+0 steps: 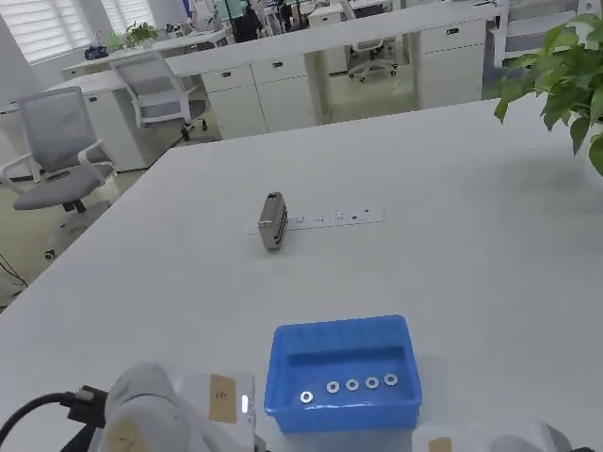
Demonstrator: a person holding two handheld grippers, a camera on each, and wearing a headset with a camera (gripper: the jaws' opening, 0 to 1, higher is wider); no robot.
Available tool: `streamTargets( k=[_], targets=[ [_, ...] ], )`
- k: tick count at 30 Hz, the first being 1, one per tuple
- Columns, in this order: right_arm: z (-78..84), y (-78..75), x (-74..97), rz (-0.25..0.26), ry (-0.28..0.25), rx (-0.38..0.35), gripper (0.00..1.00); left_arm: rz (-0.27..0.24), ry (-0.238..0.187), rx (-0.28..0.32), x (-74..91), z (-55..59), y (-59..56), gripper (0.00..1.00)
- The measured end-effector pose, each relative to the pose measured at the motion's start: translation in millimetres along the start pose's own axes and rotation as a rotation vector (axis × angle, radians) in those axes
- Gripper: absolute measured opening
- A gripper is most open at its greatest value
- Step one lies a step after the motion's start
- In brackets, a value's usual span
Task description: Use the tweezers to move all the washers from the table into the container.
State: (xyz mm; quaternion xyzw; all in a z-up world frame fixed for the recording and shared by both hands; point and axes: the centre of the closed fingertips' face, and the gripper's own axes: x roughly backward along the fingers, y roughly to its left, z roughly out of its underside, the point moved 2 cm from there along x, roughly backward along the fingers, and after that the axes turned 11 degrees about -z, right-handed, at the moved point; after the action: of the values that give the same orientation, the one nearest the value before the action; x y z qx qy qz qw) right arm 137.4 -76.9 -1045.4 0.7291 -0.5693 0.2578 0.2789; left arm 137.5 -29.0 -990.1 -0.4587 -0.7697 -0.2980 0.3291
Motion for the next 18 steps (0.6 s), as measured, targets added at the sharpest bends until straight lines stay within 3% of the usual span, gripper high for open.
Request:
streamTargets(
  k=[8, 18],
  targets=[
    [2.2, -2.9, -17.4, -0.016, 0.038, 0.077, 0.02, -0.003, 0.049, 0.037, -13.1, 35.7, 2.1, 0.00],
    [8.0, -4.1, -27.3, -0.055, 0.037, 0.075, 0.02, -0.003, 0.110, 0.024, -30.2, 57.6, -3.0, 0.00]
  ],
)
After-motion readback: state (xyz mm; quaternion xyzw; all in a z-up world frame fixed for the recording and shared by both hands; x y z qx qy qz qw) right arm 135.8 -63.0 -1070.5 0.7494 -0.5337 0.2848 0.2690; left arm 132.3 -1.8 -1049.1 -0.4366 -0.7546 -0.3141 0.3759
